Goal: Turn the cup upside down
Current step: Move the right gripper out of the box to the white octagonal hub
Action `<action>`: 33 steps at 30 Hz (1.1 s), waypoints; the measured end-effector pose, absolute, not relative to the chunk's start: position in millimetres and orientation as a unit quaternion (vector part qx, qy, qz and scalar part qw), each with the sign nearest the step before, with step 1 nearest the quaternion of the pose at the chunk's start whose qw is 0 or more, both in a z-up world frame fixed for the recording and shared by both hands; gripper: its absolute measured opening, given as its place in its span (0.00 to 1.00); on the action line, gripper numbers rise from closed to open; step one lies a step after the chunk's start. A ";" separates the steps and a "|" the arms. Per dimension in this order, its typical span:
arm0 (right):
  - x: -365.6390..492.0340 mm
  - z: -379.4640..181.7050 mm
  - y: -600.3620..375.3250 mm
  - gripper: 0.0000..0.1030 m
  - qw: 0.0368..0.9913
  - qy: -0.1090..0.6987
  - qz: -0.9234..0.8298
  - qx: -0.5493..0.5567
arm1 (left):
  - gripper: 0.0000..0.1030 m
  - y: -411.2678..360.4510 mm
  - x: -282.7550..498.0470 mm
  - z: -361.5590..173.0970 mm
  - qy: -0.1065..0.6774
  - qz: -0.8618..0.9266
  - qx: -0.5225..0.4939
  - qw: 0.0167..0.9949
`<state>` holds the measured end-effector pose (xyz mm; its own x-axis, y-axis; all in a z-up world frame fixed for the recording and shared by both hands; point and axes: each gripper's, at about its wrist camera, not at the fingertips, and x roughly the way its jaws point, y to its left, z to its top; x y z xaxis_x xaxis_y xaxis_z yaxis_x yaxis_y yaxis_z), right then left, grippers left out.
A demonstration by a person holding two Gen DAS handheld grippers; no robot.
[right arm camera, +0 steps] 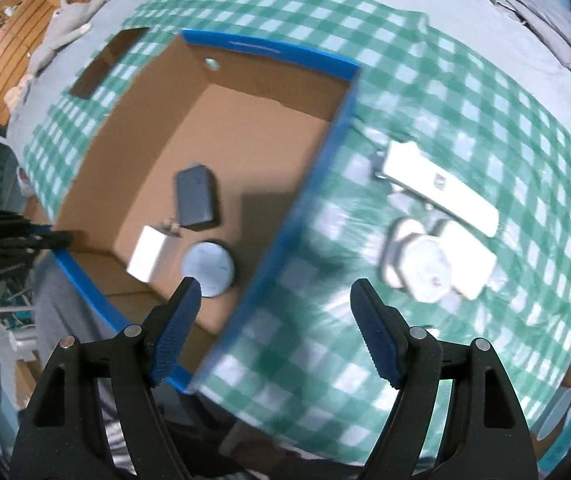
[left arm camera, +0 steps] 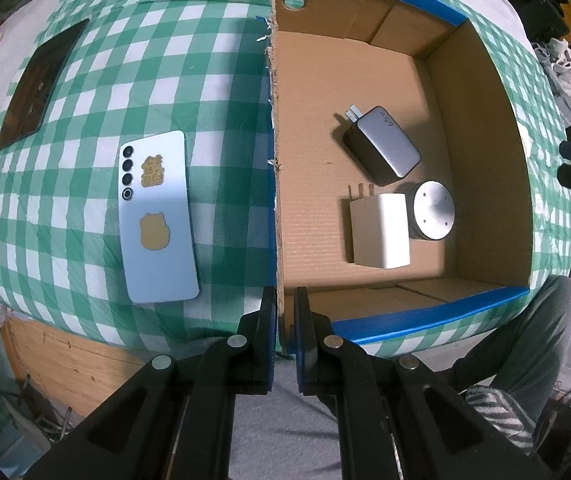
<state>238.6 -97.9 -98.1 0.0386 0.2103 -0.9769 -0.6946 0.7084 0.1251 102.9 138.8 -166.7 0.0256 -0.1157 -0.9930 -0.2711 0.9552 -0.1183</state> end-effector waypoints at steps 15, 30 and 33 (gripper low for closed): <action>297.4 -159.0 -153.2 0.75 0.690 0.618 0.279 -0.253 | 0.06 136.7 102.5 -166.2 0.701 0.060 -0.136 0.697; 306.8 -209.7 -159.6 0.70 0.674 0.599 0.277 -0.334 | 0.06 136.0 102.8 -168.4 0.706 0.062 -0.136 0.693; 304.0 -212.6 -157.5 0.64 0.670 0.605 0.282 -0.324 | 0.06 137.9 101.7 -169.8 0.705 0.061 -0.140 0.692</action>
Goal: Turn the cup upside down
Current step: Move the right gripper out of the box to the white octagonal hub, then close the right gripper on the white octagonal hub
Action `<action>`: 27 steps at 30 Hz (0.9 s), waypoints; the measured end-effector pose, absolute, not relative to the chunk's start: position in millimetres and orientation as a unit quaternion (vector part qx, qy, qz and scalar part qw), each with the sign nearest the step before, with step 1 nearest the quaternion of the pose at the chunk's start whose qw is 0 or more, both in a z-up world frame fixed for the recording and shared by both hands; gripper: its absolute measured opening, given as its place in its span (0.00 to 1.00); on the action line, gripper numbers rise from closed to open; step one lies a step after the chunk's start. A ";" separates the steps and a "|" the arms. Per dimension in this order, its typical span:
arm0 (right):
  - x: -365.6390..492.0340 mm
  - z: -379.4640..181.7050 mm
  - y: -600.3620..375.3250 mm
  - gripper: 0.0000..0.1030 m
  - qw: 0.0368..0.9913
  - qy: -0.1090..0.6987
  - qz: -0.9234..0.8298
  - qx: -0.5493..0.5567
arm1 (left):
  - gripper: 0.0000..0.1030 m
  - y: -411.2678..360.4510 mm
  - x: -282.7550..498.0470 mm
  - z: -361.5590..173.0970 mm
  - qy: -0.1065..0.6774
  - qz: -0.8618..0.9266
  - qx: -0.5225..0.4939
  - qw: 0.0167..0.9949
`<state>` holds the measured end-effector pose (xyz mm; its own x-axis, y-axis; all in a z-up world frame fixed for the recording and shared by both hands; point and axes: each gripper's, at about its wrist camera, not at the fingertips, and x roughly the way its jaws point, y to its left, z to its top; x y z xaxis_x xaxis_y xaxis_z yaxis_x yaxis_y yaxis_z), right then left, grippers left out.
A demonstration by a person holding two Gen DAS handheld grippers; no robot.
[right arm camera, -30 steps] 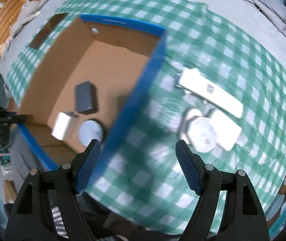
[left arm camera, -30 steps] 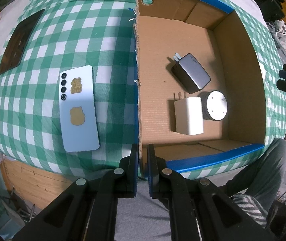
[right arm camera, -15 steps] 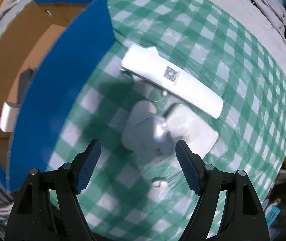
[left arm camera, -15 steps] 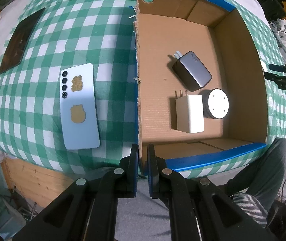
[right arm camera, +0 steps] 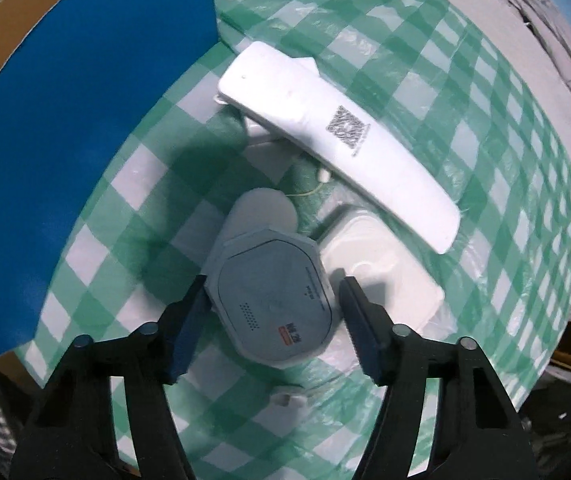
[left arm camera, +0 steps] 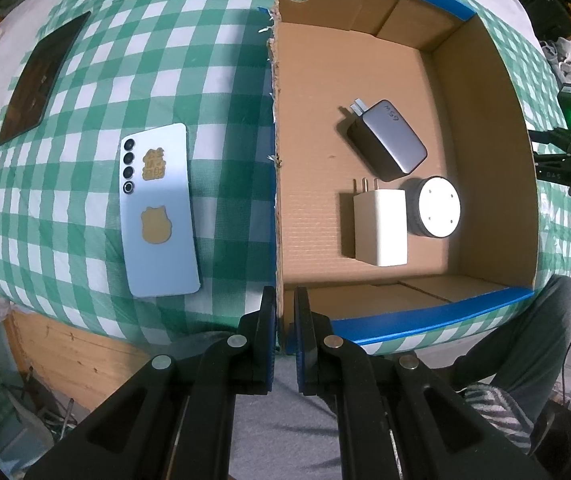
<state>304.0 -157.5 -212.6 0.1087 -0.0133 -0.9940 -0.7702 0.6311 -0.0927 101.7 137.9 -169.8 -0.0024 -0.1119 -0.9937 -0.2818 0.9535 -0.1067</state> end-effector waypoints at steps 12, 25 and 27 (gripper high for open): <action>312.9 -212.6 -156.7 0.63 0.664 0.660 0.259 -0.240 | 0.06 140.1 101.9 -171.5 0.706 0.061 -0.139 0.692; 323.0 -202.2 -167.0 0.62 0.668 0.686 0.228 -0.178 | 0.06 138.6 101.4 -173.2 0.707 0.063 -0.134 0.692; 325.8 -198.5 -168.5 0.62 0.670 0.686 0.225 -0.174 | 0.06 137.8 102.2 -172.8 0.707 0.063 -0.134 0.691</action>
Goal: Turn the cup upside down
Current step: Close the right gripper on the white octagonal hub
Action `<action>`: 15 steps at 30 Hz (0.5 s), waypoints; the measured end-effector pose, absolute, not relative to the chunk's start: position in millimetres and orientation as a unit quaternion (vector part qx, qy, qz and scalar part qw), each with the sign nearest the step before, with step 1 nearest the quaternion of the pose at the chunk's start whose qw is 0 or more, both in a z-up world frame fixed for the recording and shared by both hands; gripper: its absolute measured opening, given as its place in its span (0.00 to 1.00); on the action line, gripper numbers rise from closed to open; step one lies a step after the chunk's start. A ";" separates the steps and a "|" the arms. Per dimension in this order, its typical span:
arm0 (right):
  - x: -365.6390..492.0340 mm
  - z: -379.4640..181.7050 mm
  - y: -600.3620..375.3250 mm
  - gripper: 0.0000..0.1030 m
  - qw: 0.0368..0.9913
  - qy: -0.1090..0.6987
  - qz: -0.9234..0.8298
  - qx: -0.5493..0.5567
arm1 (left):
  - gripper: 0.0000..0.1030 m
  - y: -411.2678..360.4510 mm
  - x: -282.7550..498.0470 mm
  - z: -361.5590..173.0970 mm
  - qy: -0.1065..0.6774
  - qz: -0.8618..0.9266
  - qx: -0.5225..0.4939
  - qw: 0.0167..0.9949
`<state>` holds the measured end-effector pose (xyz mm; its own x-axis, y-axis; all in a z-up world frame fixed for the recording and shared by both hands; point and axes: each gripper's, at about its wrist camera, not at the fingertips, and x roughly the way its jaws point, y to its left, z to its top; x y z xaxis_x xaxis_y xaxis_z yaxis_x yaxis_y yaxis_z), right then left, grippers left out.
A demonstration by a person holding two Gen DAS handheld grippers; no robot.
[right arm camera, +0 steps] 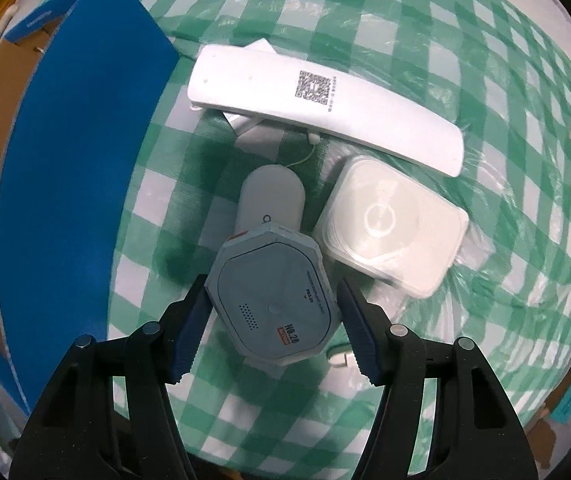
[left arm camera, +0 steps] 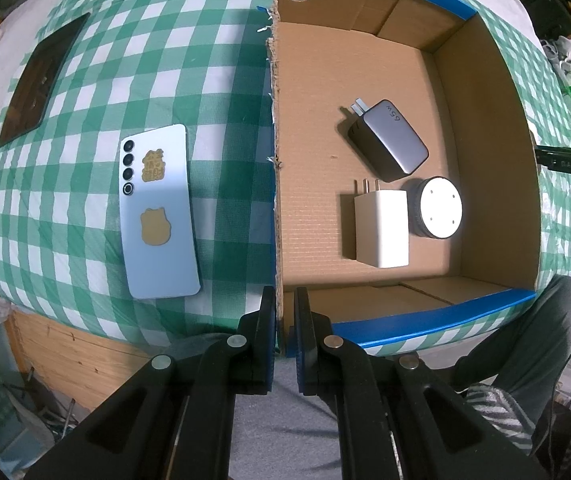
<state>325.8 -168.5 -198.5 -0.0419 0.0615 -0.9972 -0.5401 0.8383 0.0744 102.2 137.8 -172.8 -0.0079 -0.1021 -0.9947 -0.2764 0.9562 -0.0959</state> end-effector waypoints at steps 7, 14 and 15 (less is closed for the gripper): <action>319.4 -161.8 -161.8 0.62 0.679 0.678 0.223 -0.172 | 0.06 137.6 102.1 -173.0 0.706 0.063 -0.135 0.692; 297.9 -104.2 -140.2 0.62 0.690 0.653 0.255 -0.178 | 0.06 136.4 103.4 -171.9 0.707 0.064 -0.134 0.692; 295.4 -98.3 -135.3 0.62 0.691 0.650 0.260 -0.178 | 0.06 136.6 103.3 -172.0 0.707 0.064 -0.135 0.691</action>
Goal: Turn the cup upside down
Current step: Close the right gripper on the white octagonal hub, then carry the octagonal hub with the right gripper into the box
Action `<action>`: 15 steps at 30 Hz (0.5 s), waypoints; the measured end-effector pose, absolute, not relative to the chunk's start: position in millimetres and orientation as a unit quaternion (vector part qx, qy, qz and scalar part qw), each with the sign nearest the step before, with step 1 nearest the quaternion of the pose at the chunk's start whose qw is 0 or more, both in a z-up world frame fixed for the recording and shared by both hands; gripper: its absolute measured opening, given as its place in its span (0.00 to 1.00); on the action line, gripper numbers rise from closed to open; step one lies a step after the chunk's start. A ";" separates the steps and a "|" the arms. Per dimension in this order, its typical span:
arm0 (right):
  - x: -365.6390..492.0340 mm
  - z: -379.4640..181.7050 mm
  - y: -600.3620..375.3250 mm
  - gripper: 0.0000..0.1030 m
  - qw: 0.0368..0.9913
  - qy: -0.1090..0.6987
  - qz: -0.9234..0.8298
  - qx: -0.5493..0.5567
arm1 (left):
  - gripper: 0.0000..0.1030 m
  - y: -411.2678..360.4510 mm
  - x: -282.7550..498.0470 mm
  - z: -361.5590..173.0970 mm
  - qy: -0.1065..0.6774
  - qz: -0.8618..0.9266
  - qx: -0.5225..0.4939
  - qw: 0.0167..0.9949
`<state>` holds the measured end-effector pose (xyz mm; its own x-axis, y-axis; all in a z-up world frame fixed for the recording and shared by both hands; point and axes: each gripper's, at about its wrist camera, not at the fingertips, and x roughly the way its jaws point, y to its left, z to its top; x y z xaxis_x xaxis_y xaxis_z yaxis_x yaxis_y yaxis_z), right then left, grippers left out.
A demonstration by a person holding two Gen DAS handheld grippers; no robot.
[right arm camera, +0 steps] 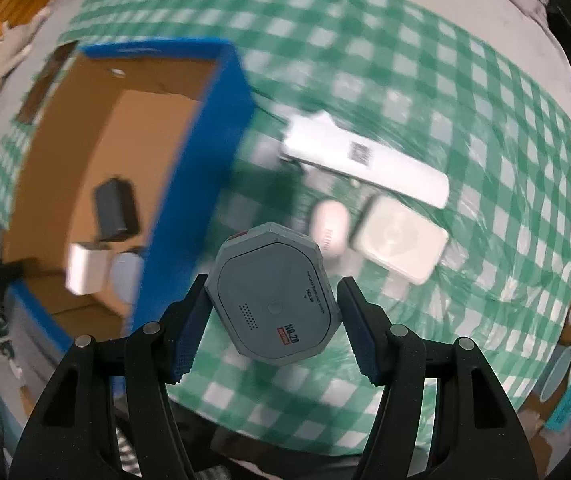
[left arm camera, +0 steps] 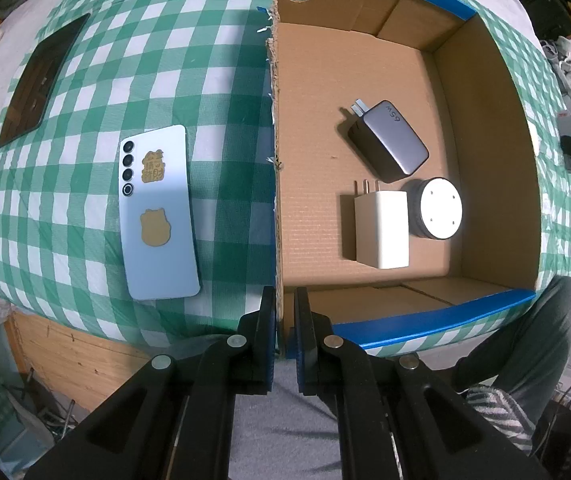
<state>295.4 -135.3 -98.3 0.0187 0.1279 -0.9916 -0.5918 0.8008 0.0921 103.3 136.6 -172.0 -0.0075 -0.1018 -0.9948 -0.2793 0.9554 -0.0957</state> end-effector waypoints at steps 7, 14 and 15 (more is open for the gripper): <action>249.1 -75.3 -86.7 0.62 0.686 0.627 0.317 -0.188 | 0.06 135.6 103.5 -171.8 0.706 0.065 -0.135 0.692; 213.3 -86.3 -40.0 0.62 0.664 0.622 0.357 -0.213 | 0.06 135.5 104.9 -171.2 0.708 0.066 -0.132 0.691; 208.3 -89.5 -33.1 0.62 0.660 0.622 0.362 -0.216 | 0.06 135.4 104.9 -171.0 0.707 0.066 -0.132 0.691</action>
<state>208.3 -33.1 -89.5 -0.0359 0.2091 -0.9772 -0.7463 0.6447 0.1654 104.9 135.4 -171.0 -0.0098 -0.0946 -0.9955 -0.2780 0.9565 -0.0881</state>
